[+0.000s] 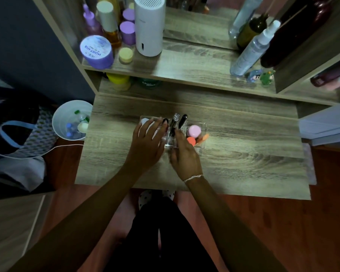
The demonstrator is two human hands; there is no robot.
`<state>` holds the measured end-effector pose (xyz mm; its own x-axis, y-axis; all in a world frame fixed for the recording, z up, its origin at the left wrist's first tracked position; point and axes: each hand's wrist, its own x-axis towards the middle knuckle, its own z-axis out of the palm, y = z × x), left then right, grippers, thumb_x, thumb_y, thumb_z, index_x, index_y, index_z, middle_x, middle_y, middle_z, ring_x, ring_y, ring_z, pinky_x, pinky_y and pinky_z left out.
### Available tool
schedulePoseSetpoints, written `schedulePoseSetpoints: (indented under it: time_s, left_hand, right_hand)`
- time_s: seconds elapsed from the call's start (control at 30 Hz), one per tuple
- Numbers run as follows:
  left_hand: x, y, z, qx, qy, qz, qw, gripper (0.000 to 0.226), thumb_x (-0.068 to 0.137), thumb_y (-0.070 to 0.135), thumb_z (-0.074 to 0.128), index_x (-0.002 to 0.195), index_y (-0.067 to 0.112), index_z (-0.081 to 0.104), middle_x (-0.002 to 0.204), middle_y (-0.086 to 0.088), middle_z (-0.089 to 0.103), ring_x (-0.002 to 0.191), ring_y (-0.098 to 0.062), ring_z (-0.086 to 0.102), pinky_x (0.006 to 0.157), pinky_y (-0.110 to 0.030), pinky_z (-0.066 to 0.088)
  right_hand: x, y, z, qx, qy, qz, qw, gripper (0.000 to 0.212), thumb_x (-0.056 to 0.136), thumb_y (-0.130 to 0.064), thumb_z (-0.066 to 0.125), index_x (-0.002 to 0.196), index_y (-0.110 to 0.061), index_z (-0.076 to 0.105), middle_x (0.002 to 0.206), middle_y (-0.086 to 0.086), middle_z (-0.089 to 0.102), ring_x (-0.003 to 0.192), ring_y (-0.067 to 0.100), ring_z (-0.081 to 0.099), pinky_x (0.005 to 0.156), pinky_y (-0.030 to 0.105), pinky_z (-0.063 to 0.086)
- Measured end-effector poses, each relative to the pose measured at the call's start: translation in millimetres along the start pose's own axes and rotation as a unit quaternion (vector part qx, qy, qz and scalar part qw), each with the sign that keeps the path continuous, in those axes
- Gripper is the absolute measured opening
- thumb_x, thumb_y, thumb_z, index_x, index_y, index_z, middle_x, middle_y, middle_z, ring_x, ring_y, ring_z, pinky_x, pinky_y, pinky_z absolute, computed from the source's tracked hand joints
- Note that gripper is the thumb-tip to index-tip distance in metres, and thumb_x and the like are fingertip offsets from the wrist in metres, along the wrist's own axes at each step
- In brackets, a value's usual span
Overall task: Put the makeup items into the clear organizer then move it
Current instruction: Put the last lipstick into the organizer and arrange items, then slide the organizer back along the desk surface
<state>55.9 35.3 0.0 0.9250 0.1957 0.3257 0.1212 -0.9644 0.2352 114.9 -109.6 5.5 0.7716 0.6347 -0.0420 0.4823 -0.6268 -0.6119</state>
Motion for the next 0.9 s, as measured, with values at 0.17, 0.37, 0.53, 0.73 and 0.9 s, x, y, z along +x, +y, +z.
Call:
schedulePoseSetpoints:
  time_s: [0.17,0.37,0.53,0.73,0.9]
  left_hand:
    - [0,1,-2,-0.009,-0.013,-0.007,1.000,0.049,0.087,0.022,0.059,0.133,0.005,0.053,0.136,-0.020,0.054,0.123,-0.036,0.051,0.102,-0.051,0.040]
    - [-1,1,-3,-0.028,-0.042,-0.020,0.999,0.050,0.088,0.023,0.058,0.134,0.005,0.051,0.138,-0.021,0.051,0.125,-0.036,0.051,0.102,-0.054,0.040]
    - [-4,-1,-3,-0.048,-0.030,-0.034,0.998,0.054,0.089,0.026,0.060,0.136,0.005,0.047,0.141,-0.020,0.048,0.129,-0.035,0.046,0.104,-0.052,0.038]
    - [-26,-19,-5,-0.145,-0.013,-0.185,0.972,0.071,0.091,0.047,0.045,0.147,0.011,0.020,0.153,-0.019,0.029,0.139,-0.031,0.028,0.113,-0.053,0.024]
    - [-40,-35,4,-0.131,-0.093,-0.248,0.955,0.097,0.079,0.065,0.051,0.148,0.005,0.018,0.156,-0.017,0.024,0.144,-0.030,0.021,0.116,-0.057,0.008]
  right_hand:
    - [0,2,0,0.001,0.000,-0.001,1.000,0.064,0.089,-0.008,0.055,0.147,-0.012,0.028,0.149,0.014,0.041,0.130,0.029,0.047,0.099,0.039,0.047]
    - [-1,0,-1,0.004,0.013,-0.005,1.000,0.062,0.090,-0.009,0.055,0.147,-0.013,0.029,0.152,0.012,0.035,0.136,0.027,0.040,0.099,0.038,0.045]
    - [-14,-5,-11,0.034,0.109,-0.007,0.993,0.043,0.088,-0.010,0.050,0.131,-0.011,0.052,0.129,0.013,0.059,0.116,0.025,0.057,0.090,0.032,0.051]
    - [-51,24,-16,0.106,0.291,0.104,0.945,0.026,0.085,-0.022,0.049,0.108,-0.021,0.061,0.103,0.005,0.066,0.094,0.021,0.062,0.081,0.029,0.049]
    - [-47,60,-14,0.140,0.172,0.232,0.947,0.076,0.074,-0.039,0.074,0.139,-0.021,0.040,0.141,0.007,0.051,0.128,0.023,0.049,0.105,0.038,0.042]
